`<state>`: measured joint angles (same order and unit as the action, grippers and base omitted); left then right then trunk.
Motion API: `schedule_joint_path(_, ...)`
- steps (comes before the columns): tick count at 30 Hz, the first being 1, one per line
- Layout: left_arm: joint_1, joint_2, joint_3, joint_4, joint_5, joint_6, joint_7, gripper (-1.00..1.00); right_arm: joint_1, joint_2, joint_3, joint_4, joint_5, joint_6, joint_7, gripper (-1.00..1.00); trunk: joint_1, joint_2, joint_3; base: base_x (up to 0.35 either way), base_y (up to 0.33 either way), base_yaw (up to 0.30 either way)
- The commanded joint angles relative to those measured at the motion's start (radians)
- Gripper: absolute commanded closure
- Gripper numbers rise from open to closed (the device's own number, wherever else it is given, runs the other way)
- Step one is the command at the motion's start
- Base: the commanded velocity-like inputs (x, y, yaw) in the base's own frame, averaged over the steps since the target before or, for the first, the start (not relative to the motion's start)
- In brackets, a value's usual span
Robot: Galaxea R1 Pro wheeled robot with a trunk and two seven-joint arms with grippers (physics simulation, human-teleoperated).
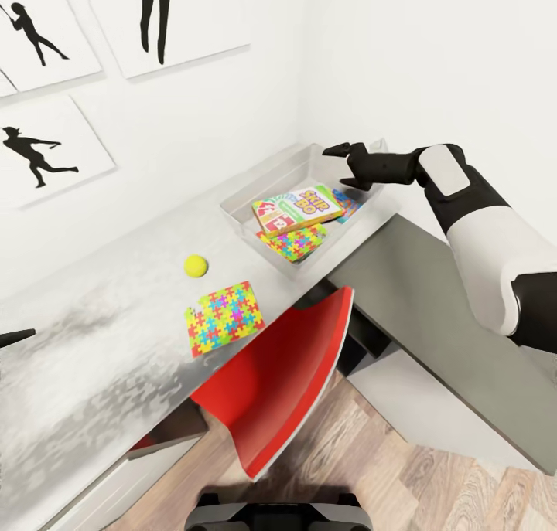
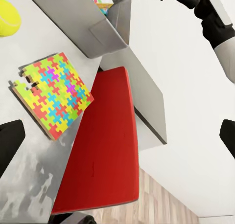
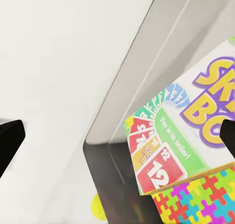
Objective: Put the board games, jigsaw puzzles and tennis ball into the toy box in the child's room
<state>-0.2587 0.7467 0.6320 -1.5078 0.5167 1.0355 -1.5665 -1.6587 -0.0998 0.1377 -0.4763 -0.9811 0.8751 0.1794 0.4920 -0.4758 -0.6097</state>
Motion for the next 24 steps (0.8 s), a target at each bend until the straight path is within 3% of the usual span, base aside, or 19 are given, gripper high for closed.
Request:
schedule_joint_path(1,0.0,0.0,0.0,0.0,-0.001,0.011,-0.004,-1.0,-0.001,0.0,0.004,0.001,0.008,0.0,0.003,-1.0,0.0,-0.001,-0.001,-0.075,0.022,0.0)
schedule_joint_path(11,0.0,0.0,0.001,0.0,-0.003,0.011,-0.004,-1.0,-0.001,0.037,0.003,0.002,-0.014,0.001,-0.116,-1.0,0.0,-0.001,-0.001,-0.145,0.053,0.0)
schedule_joint_path(24,0.0,0.0,0.001,0.0,-0.003,0.01,-0.004,-1.0,-0.002,0.074,0.003,0.005,-0.016,0.001,-0.193,-1.0,0.0,-0.001,-0.001,-0.155,0.032,0.0)
